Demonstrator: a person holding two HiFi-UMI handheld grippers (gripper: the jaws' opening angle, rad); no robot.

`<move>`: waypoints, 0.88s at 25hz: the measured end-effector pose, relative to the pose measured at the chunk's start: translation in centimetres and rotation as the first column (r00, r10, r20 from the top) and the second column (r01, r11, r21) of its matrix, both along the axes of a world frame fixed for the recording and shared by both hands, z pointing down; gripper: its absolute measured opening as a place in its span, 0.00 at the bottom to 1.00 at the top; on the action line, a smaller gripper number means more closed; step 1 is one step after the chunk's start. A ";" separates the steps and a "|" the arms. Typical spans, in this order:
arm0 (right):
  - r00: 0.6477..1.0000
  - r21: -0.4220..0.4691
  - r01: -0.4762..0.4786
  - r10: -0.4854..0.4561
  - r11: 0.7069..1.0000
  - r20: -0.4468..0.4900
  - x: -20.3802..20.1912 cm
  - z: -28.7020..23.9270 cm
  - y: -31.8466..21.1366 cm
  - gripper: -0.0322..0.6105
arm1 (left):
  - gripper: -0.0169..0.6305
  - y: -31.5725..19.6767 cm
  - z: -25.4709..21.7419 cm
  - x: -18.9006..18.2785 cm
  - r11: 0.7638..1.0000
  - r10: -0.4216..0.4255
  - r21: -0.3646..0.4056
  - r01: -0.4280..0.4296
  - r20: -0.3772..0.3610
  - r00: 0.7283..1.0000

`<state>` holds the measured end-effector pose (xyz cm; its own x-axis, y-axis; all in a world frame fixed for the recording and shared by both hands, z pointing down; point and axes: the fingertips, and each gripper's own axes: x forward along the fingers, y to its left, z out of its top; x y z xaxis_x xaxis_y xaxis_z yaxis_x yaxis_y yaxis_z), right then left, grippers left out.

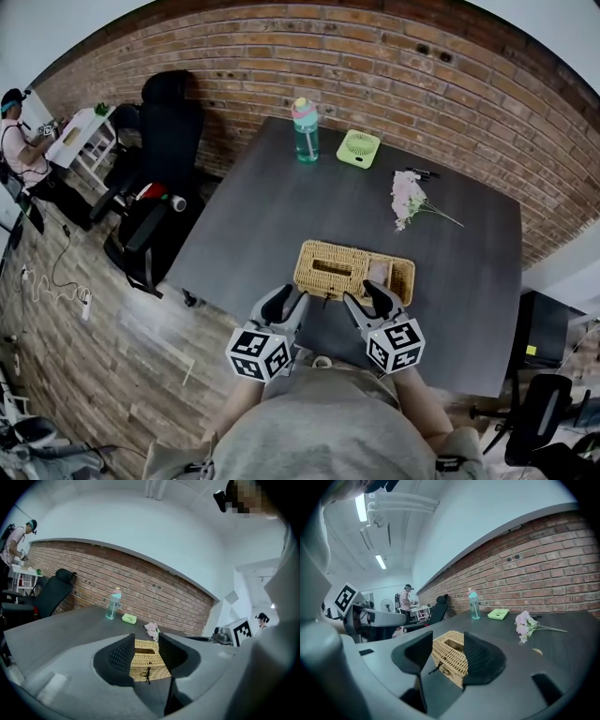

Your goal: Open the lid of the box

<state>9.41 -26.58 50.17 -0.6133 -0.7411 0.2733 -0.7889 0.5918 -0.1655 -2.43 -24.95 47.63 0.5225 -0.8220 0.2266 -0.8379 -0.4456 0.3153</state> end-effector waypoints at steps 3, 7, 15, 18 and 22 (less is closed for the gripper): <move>1.000 -0.002 0.001 -0.001 1.000 -0.024 0.3 0.8 -0.7 0.37 | 0.27 -0.3 0.1 -0.2 1.000 -0.012 -0.002 0.012 0.004 1.000; 0.998 -0.016 0.011 -0.012 1.000 -0.059 0.7 2.0 -1.3 0.37 | 0.27 -0.6 0.5 -0.4 0.999 -0.028 -0.017 0.028 0.007 1.000; 0.979 -0.018 0.066 -0.068 0.998 -0.193 1.2 4.6 -1.7 0.37 | 0.27 -1.1 1.0 -0.3 0.998 -0.044 -0.036 0.044 0.011 0.999; 0.971 -0.034 0.077 -0.083 0.996 -0.225 1.3 5.7 -1.2 0.37 | 0.27 -1.0 1.4 -0.2 0.998 -0.046 -0.048 0.047 0.016 0.999; 0.957 -0.040 0.097 -0.105 0.994 -0.272 1.1 6.8 -0.9 0.37 | 0.27 -1.0 1.7 -0.1 0.997 -0.048 -0.052 0.049 0.019 0.999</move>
